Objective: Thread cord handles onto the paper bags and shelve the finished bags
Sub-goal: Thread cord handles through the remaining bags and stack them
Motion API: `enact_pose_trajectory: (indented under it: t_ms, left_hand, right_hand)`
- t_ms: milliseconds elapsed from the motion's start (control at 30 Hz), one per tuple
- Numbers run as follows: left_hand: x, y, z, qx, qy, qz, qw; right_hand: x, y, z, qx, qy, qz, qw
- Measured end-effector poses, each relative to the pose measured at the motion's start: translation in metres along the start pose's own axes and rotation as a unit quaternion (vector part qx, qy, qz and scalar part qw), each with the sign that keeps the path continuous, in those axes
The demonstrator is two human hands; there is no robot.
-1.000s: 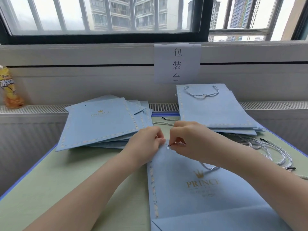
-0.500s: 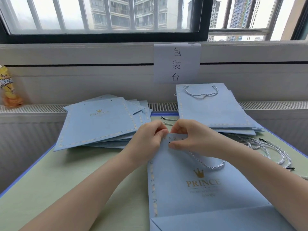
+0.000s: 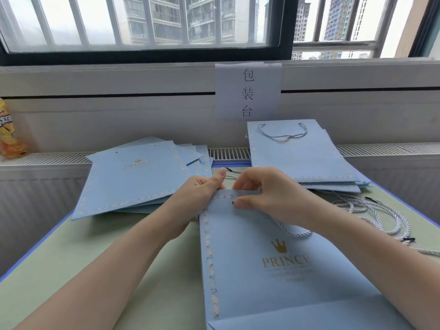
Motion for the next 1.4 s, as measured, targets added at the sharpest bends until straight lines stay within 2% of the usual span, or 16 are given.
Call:
enact_pose_trajectory:
  t_ms: [167,300,433,567,633,767,867,933,1000,1100,1167,1267,1333,1400]
  left_hand:
    - [0.001,0.0,0.0,0.008,-0.007,0.006,1.0]
    - [-0.003,-0.001,0.005,0.041,-0.011,0.041,0.998]
    - [-0.006,0.002,0.006,0.067,0.037,0.061,0.995]
    - [-0.007,0.001,0.01,0.09,0.139,0.082,0.983]
    - [-0.005,0.0,0.013,0.108,0.196,0.082,0.971]
    - [-0.001,0.001,0.012,0.107,0.355,0.068,0.926]
    - [0.006,0.0,0.01,0.089,0.486,0.047,0.868]
    - [0.008,-0.002,0.01,0.084,0.518,0.047,0.85]
    - [0.01,-0.005,0.017,0.104,0.513,0.063,0.85]
    - [0.013,-0.012,0.036,0.175,0.477,0.101,0.856]
    - [0.014,-0.017,0.047,0.227,0.38,0.109,0.89]
    - [0.023,-0.018,0.052,0.254,0.188,0.038,0.948]
    - [0.02,-0.019,0.053,0.261,0.134,0.039,0.955]
    - [0.009,-0.021,0.056,0.268,0.105,0.08,0.954]
  right_hand:
    - [-0.003,-0.001,0.002,-0.003,0.008,-0.002,1.0]
    - [-0.001,-0.001,0.002,-0.001,0.007,-0.005,1.0]
    - [0.004,-0.005,0.003,0.002,-0.07,-0.053,0.996]
    - [0.02,-0.013,-0.002,-0.012,-0.176,-0.125,0.976]
    - [0.021,-0.012,-0.004,-0.029,-0.207,-0.116,0.971]
    - [0.0,-0.007,-0.015,-0.07,-0.29,0.005,0.955]
    - [-0.014,-0.007,-0.015,-0.057,-0.229,0.048,0.97]
    - [-0.02,-0.007,-0.015,-0.052,-0.154,0.061,0.985]
    - [-0.03,-0.008,-0.018,-0.051,-0.047,0.092,0.993]
    - [-0.043,-0.009,-0.021,-0.056,0.118,0.13,0.983]
    - [-0.049,-0.01,-0.021,-0.058,0.189,0.146,0.969]
    - [-0.058,-0.012,-0.017,-0.063,0.22,0.177,0.957]
    - [-0.065,-0.013,-0.015,-0.075,0.203,0.202,0.955]
    - [-0.073,-0.014,-0.015,-0.091,0.151,0.218,0.96]
Point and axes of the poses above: each hand's wrist, its own y-axis towards the middle knuckle, its own x-axis out of the palm, z = x × y, the point moved 10 cm from there along y, towards the middle knuckle, and after that the axes turned 1 degree about -z, right-handed, at the moved point
